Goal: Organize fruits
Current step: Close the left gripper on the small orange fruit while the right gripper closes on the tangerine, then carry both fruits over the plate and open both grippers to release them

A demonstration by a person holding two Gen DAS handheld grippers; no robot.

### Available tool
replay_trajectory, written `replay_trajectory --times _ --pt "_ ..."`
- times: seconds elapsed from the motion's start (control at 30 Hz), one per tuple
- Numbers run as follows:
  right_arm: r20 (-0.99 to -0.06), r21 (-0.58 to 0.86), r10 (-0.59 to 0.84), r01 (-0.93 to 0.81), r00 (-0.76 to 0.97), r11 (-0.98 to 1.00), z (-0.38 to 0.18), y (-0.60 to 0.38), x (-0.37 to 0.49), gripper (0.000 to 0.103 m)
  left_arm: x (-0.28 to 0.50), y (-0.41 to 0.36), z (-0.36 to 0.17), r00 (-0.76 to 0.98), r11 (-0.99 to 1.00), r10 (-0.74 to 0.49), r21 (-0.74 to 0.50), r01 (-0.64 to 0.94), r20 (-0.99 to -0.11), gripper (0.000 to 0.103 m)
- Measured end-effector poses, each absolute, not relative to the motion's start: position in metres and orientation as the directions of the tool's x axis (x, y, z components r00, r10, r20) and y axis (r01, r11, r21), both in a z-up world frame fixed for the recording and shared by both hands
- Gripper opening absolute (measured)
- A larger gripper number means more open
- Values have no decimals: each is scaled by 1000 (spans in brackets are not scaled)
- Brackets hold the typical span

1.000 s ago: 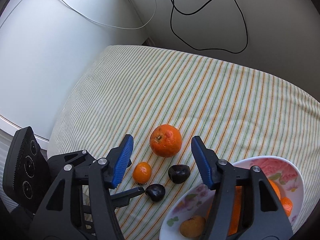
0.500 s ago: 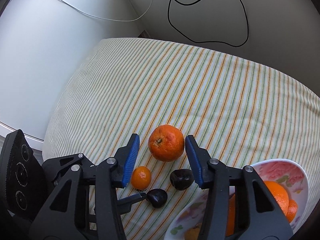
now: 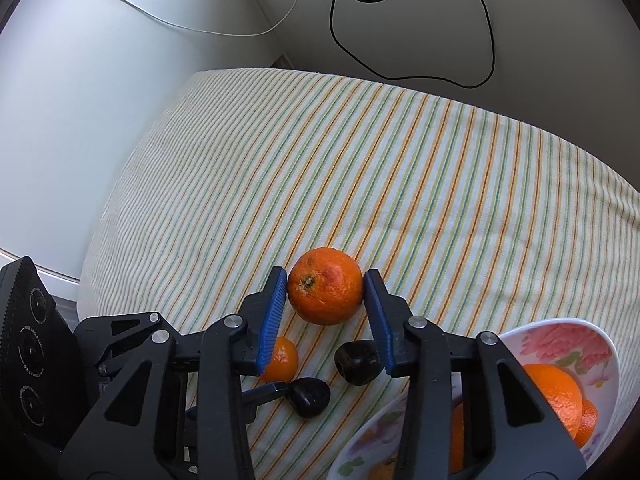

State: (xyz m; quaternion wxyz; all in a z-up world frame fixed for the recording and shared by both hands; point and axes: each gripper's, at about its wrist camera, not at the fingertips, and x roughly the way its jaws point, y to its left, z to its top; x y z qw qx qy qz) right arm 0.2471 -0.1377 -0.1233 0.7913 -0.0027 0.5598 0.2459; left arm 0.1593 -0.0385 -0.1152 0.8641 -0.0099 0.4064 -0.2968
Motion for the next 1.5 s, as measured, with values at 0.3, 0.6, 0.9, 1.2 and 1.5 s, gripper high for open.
replay_trajectory --times 0.3,0.6,0.9,1.2,1.5 --pt "-881 265 388 -398 270 878 -121 -140 244 41 155 -40 -113 506 829 -513 -249 500 -693 22" --pt "-869 275 402 -394 289 877 -111 -148 232 40 146 -38 -112 524 837 -507 -245 489 -685 22" --pt "-843 282 427 -407 327 869 -86 -160 212 40 133 -33 -100 544 836 -514 -245 491 -663 22" --pt "-816 294 454 -419 359 859 -59 -176 189 40 111 -37 -88 555 827 -529 -241 509 -642 22" --pt "-784 281 453 -408 424 868 -33 -208 167 40 97 -57 -76 553 808 -549 -230 542 -627 22"
